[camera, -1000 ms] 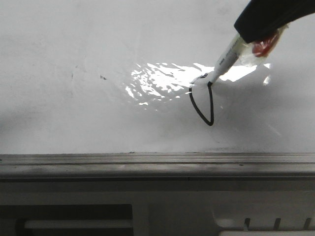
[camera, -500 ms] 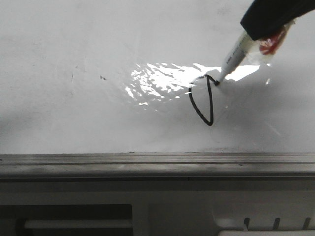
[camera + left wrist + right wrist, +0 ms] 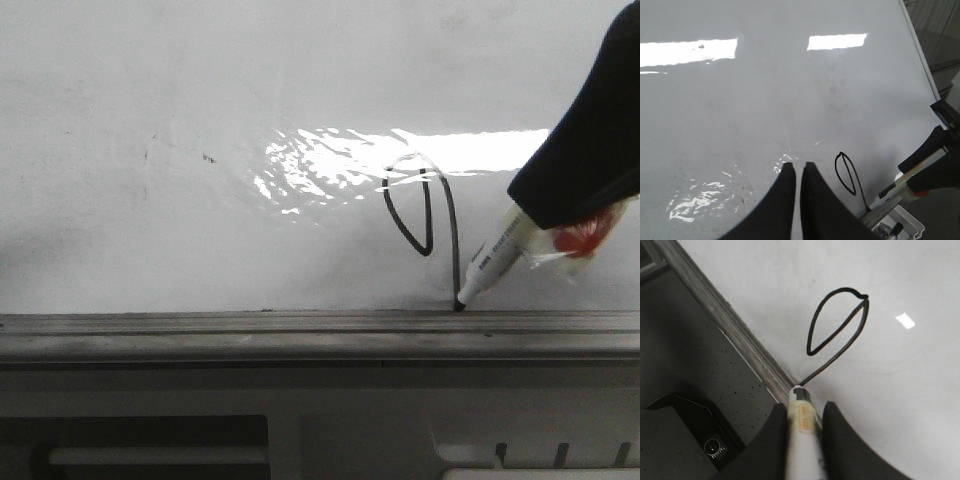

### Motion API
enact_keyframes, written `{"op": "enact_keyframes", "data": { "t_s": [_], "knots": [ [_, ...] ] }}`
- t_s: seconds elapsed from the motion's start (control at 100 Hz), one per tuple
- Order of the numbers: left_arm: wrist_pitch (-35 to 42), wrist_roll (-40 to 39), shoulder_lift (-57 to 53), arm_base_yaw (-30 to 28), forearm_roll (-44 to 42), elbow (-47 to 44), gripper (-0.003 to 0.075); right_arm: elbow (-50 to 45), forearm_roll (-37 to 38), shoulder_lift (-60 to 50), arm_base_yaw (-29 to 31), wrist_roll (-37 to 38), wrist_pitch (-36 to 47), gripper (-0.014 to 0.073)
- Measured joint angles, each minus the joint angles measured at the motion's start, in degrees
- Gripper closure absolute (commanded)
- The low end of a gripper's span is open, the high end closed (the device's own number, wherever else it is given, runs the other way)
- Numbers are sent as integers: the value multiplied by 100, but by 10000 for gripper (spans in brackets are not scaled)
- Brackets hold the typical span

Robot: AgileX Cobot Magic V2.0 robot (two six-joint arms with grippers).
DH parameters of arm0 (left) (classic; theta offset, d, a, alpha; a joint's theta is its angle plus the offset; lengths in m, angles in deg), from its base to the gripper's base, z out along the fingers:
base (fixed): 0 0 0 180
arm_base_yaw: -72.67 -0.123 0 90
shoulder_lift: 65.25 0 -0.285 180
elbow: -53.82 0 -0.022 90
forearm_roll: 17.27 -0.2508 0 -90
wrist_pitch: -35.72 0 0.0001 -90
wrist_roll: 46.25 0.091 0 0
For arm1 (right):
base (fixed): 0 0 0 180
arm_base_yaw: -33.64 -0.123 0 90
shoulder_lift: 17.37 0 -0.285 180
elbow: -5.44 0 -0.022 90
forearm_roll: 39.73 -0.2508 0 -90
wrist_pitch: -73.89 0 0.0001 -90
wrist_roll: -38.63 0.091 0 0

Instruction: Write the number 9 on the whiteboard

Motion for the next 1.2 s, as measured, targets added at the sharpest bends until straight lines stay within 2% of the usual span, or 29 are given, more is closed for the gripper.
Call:
{"op": "enact_keyframes", "data": {
  "t_s": [0.17,0.33,0.4,0.53,0.6,0.72,0.9,1.2],
  "knots": [
    [-47,0,0,0,0,0,731,121,-36,-69,-56,0,-113,643],
    [-197,0,0,0,3,0,710,740,-143,-528,-493,0,-222,643],
    [-266,27,0,0,3,0,638,1024,-167,-697,-723,-10,-222,643],
    [-505,380,11,0,-141,10,414,1237,-219,-804,-1003,-10,-289,643],
    [-741,577,10,0,-200,19,353,1237,-219,-793,-1061,-10,-478,643],
    [-1231,984,71,0,-299,88,351,1237,-330,-653,-1075,-124,-677,646],
    [-2043,1516,534,0,-372,340,351,1237,-807,-354,-1181,-1070,-696,645],
    [-2713,2697,1628,0,-57,1000,351,1237,-881,111,-1533,-1597,-257,646]
  ]
}}
